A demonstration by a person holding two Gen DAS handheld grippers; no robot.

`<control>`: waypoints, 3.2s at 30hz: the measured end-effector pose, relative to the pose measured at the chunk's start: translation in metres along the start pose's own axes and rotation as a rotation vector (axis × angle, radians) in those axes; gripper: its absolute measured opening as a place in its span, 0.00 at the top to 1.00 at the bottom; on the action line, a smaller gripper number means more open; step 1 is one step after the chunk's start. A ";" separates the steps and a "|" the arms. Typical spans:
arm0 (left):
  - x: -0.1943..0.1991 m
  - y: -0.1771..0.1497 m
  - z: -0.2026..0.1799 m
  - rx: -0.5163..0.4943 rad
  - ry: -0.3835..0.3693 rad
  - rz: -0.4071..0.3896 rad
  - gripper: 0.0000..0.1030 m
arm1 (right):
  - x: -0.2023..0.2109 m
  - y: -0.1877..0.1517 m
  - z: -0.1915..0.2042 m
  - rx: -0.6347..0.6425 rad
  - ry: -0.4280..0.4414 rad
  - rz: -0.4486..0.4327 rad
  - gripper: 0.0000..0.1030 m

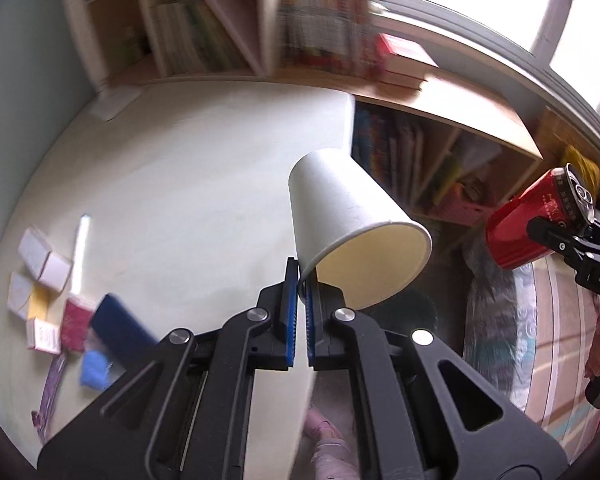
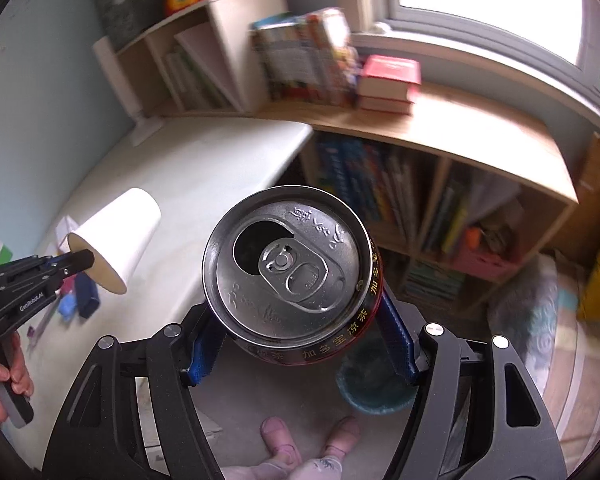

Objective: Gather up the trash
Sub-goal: 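Carry the cup and can over the teal wastebasket with both tools, then open both tools to drop the cup and can into the wastebasket, then return both tools to the table toward the remaining trash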

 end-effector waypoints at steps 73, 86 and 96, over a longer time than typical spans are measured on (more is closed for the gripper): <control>-0.072 -0.007 -0.111 0.061 0.123 0.076 0.17 | -0.084 0.004 -0.099 0.035 0.301 0.167 0.16; 0.011 -0.056 -0.009 0.341 0.329 0.006 0.13 | -0.072 0.020 0.047 0.351 0.492 0.179 0.15; 0.075 -0.135 0.075 0.564 0.505 0.013 0.11 | -0.067 0.002 0.175 0.593 0.620 0.226 0.15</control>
Point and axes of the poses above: each gripper's, at about its wrist camera, not at the fingertips, and x roughly against the way its jaws point, z to its left, y to its top, the point moved 4 cm from there along -x, roughly the way its jaws point, and after that the axes turned 8 degrees about -x, right-handed, at the moved point
